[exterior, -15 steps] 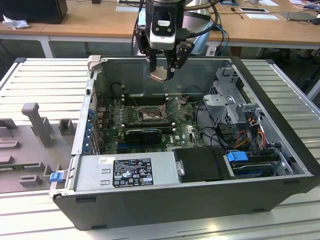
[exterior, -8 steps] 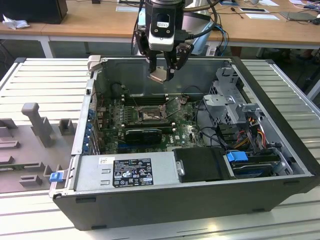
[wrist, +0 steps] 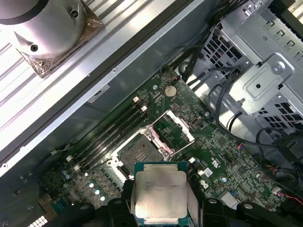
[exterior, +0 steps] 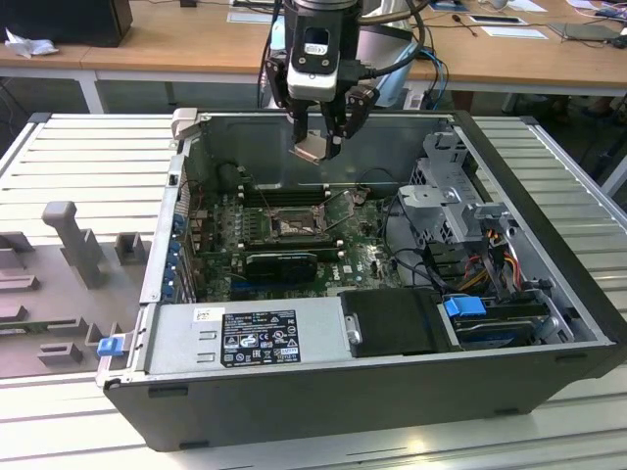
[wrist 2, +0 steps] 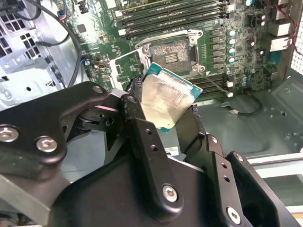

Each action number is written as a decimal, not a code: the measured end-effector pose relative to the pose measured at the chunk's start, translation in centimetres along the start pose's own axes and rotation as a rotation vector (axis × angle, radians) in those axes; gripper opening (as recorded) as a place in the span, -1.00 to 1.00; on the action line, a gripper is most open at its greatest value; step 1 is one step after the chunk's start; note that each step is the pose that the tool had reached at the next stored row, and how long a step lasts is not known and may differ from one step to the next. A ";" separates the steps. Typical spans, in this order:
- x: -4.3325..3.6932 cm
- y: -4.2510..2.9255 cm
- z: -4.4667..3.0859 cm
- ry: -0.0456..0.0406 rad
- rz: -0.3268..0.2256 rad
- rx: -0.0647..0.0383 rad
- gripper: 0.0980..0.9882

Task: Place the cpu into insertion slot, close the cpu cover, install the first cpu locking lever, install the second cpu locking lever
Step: 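Place the cpu into insertion slot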

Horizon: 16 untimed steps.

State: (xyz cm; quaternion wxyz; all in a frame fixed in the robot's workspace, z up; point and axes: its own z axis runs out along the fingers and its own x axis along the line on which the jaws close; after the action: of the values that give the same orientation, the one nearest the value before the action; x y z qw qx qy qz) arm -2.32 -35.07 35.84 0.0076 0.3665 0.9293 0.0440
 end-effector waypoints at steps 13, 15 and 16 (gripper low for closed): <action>0.00 0.00 0.01 -0.0105 0.120 -0.002 -0.04; 0.00 0.00 0.02 -0.0119 0.135 -0.002 -0.04; 0.00 0.00 0.02 -0.0123 0.141 -0.003 -0.04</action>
State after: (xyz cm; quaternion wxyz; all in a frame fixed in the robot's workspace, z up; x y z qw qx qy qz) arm -2.32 -35.07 35.83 0.0106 0.4312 0.9011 0.0434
